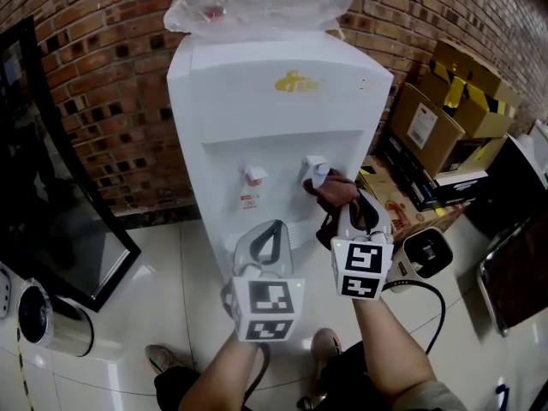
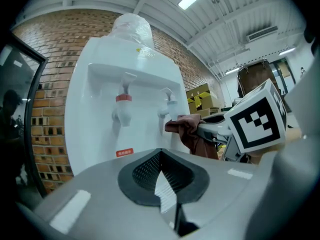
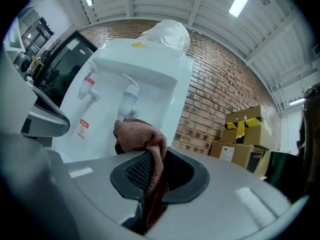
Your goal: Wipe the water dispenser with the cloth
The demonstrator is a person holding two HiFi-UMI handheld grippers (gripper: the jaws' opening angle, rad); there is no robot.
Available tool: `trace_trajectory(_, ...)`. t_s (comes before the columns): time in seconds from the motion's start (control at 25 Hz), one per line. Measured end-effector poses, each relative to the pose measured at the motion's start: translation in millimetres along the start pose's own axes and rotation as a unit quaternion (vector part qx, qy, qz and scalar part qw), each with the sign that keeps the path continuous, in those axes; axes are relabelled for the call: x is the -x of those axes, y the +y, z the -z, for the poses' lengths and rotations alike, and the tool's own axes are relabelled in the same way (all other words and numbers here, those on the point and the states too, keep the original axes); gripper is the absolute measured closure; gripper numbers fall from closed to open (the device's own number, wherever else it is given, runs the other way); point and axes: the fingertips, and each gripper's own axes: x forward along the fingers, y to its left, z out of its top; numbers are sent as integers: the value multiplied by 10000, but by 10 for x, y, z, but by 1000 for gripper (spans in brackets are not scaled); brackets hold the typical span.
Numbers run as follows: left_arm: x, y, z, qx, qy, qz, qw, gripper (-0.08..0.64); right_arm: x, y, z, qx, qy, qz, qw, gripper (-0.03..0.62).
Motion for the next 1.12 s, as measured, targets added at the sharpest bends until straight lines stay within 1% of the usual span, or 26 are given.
trace_trajectory(0.16,-62,-68,1,14,1,63,10000,560,-15,-141,121,-120,193,75,9997,531)
trace_trajectory(0.28,-92,-116,22,11,20,109,9999,560,-40,-196,211,-113,295,66,9995,531)
trace_trajectory(0.36,-83,-133,43,-30,51,130,9999,560,-27,-205,224,-89,302,48,9995,531)
trace_trajectory(0.48,-6,-86,87,-103,101,95,9999,560,34,-145,131,-121,143,-63,9998,530)
trace_trajectory(0.64,222,140,222,-8,195,-122,9997,560,238,173,-81,-90,-190,-543,9983,529)
trace_trajectory(0.8,512,515,341,100,298,-546,9980,560,474,712,-339,-75,-628,-1157,9913,529)
trace_trajectory(0.96,833,842,335,67,228,-1009,9946,560,637,1406,-451,81,-842,-1871,9787,529)
trace_trajectory(1.04,982,970,320,74,190,-1186,9927,560,697,1766,-454,293,-893,-2245,9699,529)
trace_trajectory(1.12,1108,1086,317,74,179,-1343,9907,560,739,2061,-458,565,-966,-2498,9618,529)
